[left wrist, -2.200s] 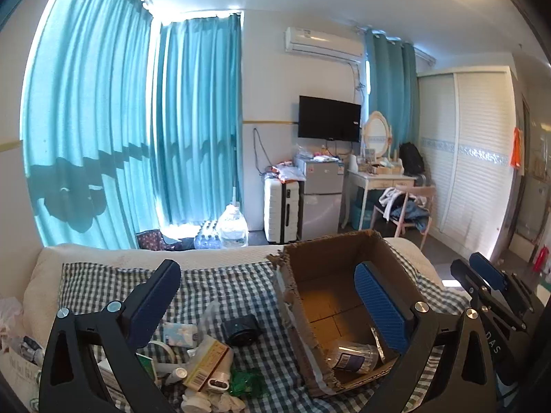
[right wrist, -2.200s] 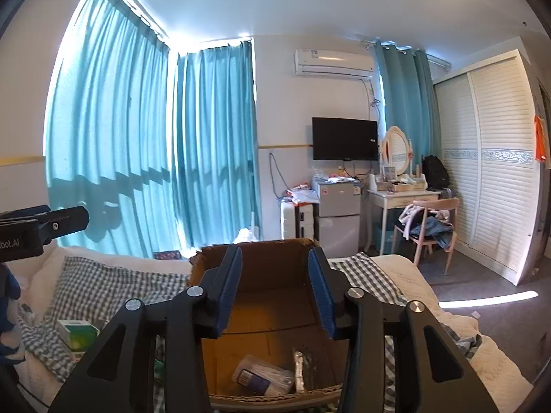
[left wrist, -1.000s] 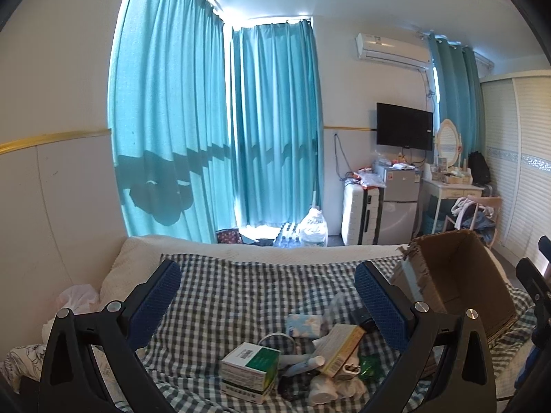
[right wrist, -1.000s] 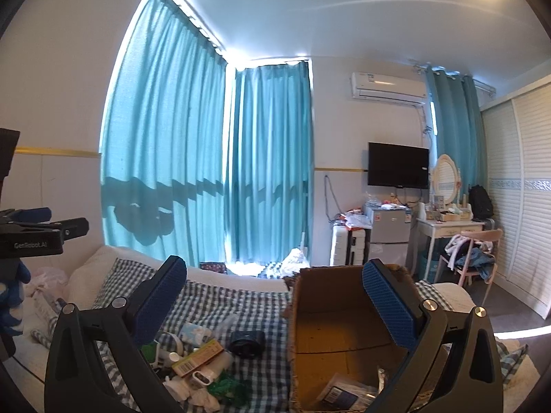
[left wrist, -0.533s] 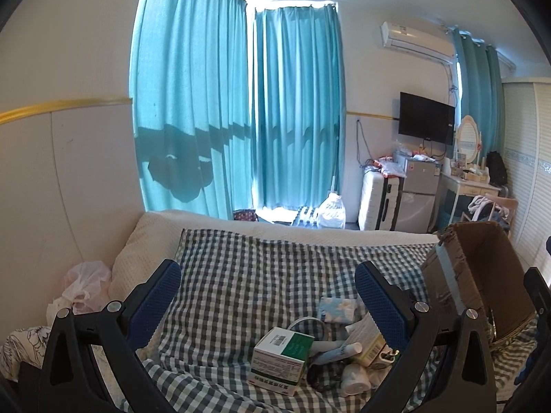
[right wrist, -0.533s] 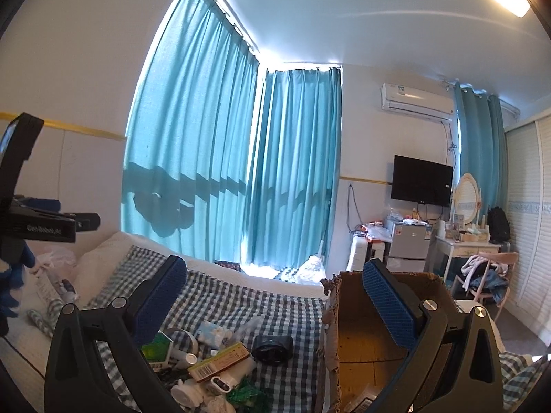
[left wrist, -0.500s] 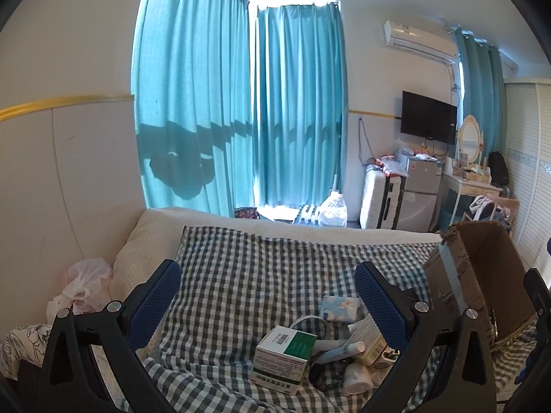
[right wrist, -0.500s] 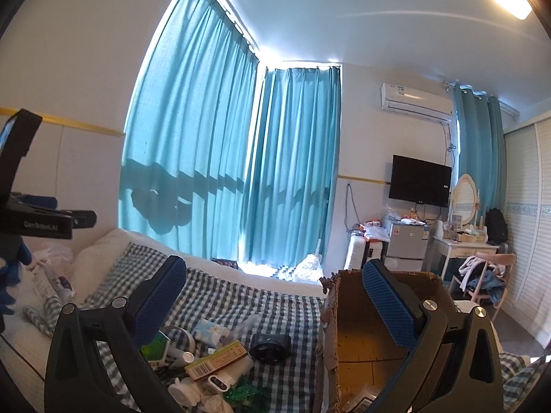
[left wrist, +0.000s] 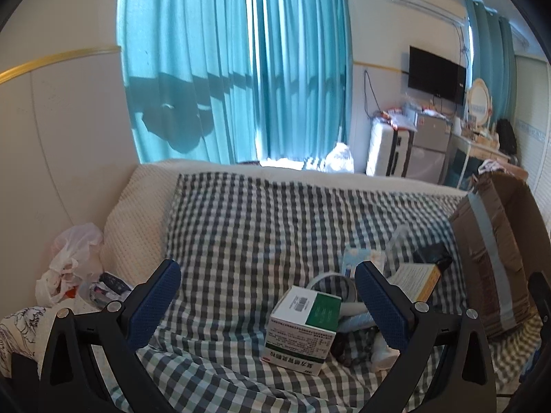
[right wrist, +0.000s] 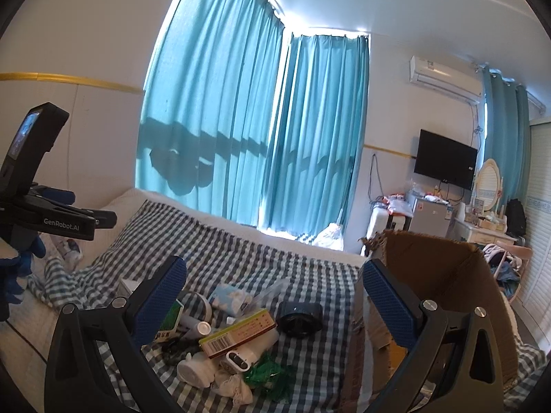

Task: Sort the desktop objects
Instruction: 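Move both tools back over the items on the bed, then grasp the green-and-white box with the left tool while the right tool grasps the yellow box, then lift both boxes and carry them over the cardboard box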

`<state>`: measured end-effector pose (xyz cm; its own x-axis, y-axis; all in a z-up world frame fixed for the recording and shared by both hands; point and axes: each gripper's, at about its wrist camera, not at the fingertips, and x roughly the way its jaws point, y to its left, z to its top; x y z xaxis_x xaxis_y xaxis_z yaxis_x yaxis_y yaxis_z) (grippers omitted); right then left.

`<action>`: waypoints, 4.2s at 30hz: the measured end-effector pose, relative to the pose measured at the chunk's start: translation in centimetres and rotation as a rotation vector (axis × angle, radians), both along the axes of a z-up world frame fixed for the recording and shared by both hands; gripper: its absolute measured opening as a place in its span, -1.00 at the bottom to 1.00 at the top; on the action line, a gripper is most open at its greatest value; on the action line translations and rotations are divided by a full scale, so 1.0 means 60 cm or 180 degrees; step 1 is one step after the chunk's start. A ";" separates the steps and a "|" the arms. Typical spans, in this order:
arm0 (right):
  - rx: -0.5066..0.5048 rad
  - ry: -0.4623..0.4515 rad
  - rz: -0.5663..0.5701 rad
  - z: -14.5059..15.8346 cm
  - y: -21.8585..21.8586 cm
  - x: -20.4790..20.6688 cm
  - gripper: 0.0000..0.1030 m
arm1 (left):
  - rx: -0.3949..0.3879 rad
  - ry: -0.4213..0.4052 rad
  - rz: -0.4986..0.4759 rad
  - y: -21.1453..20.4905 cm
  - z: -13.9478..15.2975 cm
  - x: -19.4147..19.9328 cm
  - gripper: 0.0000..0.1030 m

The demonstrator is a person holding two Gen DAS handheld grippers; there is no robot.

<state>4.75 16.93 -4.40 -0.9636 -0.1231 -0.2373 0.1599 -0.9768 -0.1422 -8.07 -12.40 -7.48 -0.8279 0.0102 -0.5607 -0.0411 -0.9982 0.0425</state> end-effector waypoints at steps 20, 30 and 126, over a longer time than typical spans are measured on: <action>0.0090 -0.0959 0.0461 -0.142 -0.042 -0.105 0.74 | -0.0444 -0.1029 -0.0470 0.059 -0.163 -0.087 1.00; -0.0396 -0.1382 0.0206 -0.176 -0.010 -0.163 0.74 | -0.0221 -0.1365 -0.0503 0.042 -0.208 -0.111 1.00; -0.0801 0.0343 -0.0336 0.108 0.153 0.103 -0.43 | 0.0289 0.1079 -0.0532 0.236 0.159 0.149 0.49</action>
